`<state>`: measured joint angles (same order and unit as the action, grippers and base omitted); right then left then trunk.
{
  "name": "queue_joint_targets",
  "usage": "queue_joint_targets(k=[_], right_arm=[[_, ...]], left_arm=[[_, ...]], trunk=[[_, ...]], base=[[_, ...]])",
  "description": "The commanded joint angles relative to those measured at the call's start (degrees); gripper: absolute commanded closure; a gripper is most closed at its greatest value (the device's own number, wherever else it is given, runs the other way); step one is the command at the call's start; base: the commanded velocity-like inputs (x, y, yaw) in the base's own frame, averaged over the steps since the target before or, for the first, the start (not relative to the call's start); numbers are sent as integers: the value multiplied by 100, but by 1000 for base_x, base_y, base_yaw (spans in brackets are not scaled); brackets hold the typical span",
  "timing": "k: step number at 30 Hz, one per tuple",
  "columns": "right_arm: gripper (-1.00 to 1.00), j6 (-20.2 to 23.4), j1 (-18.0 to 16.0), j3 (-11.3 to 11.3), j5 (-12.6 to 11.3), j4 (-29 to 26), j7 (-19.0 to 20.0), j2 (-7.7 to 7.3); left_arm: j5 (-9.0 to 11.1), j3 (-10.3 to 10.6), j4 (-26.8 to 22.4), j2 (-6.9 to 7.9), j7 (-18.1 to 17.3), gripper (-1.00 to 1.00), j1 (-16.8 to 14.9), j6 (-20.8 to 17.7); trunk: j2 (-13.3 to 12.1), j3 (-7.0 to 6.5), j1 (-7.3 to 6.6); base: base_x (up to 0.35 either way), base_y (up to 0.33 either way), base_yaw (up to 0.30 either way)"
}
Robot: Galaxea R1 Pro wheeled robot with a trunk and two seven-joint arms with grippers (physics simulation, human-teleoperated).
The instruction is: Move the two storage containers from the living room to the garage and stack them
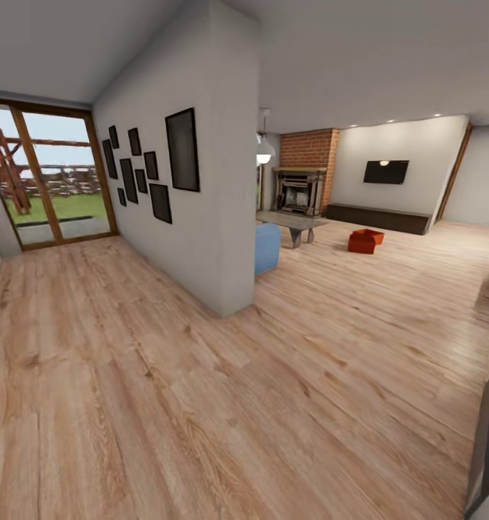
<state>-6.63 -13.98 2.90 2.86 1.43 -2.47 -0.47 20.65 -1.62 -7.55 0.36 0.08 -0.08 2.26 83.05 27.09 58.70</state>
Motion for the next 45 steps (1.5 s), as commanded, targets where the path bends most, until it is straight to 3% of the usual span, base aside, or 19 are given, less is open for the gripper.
queue_joint_targets(k=[1,26,45], right_arm=[[-100,-23,-8,27,30,15,-25,2],[-100,-19,-8,44,30,23,17,-21],[-100,-14,-8,35,30,31,-34,3]], left_arm=[[9,-14,-1,-1,1,-100,-1,12],[9,-14,-1,-1,1,-100,-1,44],[9,-5,-1,-1,-2,-100,-1,23]], trunk=[[3,6,3],[3,6,3],[3,6,3]], base=[[322,0,-287],[322,0,-25],[322,0,-270]])
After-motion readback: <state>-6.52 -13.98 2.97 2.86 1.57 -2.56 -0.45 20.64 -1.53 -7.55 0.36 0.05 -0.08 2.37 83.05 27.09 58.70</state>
